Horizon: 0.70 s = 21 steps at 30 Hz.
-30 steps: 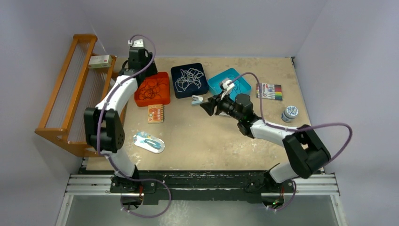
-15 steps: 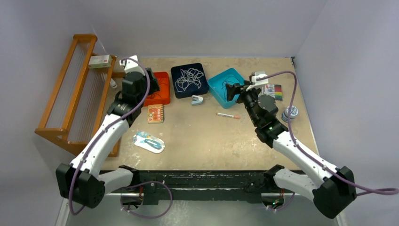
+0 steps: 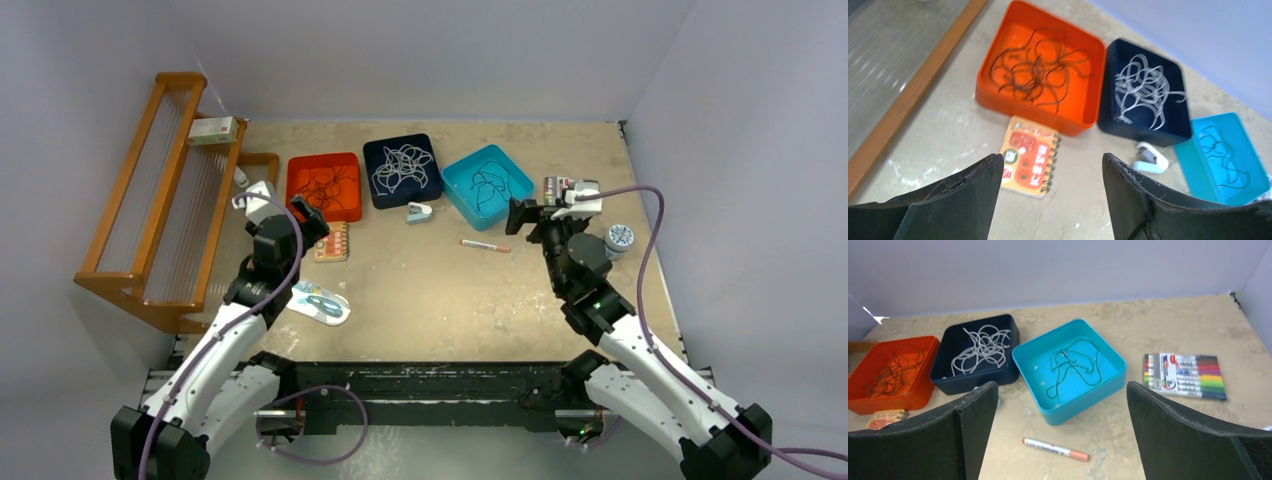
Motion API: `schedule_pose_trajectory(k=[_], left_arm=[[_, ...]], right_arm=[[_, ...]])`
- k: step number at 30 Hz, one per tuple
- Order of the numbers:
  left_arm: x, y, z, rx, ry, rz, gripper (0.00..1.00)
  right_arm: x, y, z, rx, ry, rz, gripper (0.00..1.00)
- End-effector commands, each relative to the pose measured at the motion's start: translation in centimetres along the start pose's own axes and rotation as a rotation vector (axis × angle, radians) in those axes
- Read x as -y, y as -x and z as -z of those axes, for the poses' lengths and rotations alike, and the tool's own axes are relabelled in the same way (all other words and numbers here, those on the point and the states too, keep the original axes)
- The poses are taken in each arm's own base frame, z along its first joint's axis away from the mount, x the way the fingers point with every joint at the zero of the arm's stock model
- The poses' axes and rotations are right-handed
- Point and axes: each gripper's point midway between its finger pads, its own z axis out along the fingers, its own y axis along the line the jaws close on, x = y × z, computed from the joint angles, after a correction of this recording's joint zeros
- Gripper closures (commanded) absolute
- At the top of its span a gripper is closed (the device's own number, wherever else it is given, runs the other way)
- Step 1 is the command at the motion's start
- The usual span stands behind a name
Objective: Untangle the cables
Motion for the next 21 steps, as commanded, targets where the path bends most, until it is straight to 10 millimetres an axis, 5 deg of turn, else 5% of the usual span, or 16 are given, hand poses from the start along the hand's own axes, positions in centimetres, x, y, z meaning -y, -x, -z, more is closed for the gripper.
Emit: schedule_pose_trajectory(k=[1, 7, 21], left_arm=[[-1.6, -1.2, -0.3, 0.059, 0.032, 0.110, 0.28], [-3.6, -2.5, -0.1, 0.097, 0.061, 0.117, 0.27], [-4.2, -3.0, 0.4, 0.152, 0.009, 0.054, 0.21]], right_arm=[[1.2, -0.6, 0.7, 0.043, -0.053, -0.089, 0.01], [1.8, -1.6, 0.8, 0.069, -0.069, -0.097, 0.01], [2.7, -2.5, 0.0, 0.117, -0.115, -0.054, 0.01]])
